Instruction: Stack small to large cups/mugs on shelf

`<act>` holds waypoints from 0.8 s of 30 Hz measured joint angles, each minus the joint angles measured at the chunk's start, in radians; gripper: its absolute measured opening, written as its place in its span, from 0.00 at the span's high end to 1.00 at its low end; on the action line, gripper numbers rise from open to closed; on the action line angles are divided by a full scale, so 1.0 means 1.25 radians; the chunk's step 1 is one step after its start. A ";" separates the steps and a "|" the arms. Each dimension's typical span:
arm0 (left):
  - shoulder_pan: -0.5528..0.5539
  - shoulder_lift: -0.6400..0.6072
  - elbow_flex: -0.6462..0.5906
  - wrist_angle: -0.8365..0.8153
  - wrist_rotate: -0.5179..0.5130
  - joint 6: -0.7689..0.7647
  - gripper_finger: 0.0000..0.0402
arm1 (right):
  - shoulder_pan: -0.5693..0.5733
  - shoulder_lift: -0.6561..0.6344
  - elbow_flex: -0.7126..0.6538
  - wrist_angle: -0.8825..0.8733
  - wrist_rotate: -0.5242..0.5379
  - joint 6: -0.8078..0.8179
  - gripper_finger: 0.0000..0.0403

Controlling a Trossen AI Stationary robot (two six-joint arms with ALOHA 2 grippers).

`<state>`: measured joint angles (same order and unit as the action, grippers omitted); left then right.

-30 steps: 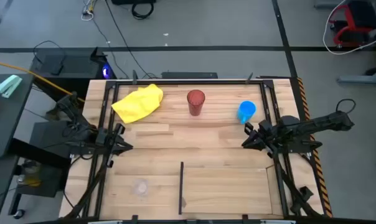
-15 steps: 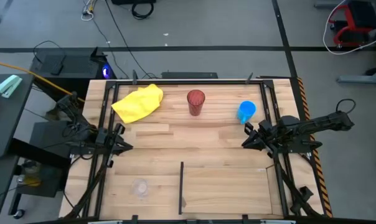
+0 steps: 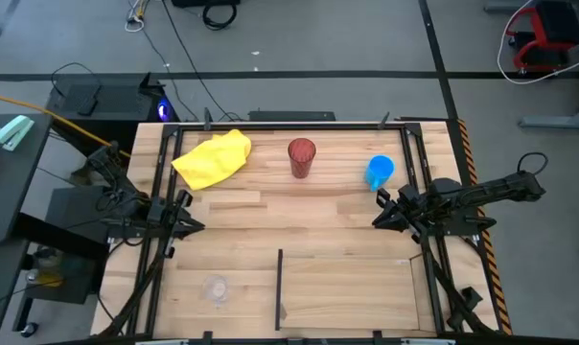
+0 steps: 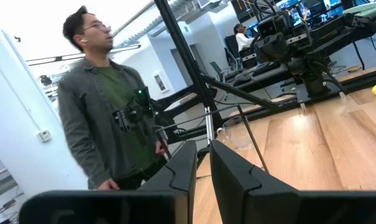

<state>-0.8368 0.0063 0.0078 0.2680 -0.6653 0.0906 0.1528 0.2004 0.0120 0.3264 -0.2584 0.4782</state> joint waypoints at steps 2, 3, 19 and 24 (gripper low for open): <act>0.000 0.000 0.000 0.000 0.000 0.000 0.94 | 0.000 0.000 0.000 0.000 0.000 -0.001 0.86; 0.000 0.000 0.000 0.000 0.000 0.000 0.94 | 0.000 0.000 0.000 0.000 0.000 0.000 0.86; 0.000 0.000 0.000 0.014 0.000 0.000 0.93 | 0.000 0.000 0.000 0.000 0.000 0.000 0.86; 0.000 0.000 0.000 0.019 0.000 -0.012 0.94 | 0.000 0.000 0.000 0.000 0.000 0.000 0.86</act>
<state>-0.8368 0.0063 0.0078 0.2920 -0.6655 0.0759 0.1528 0.2005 0.0124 0.3266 -0.2587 0.4777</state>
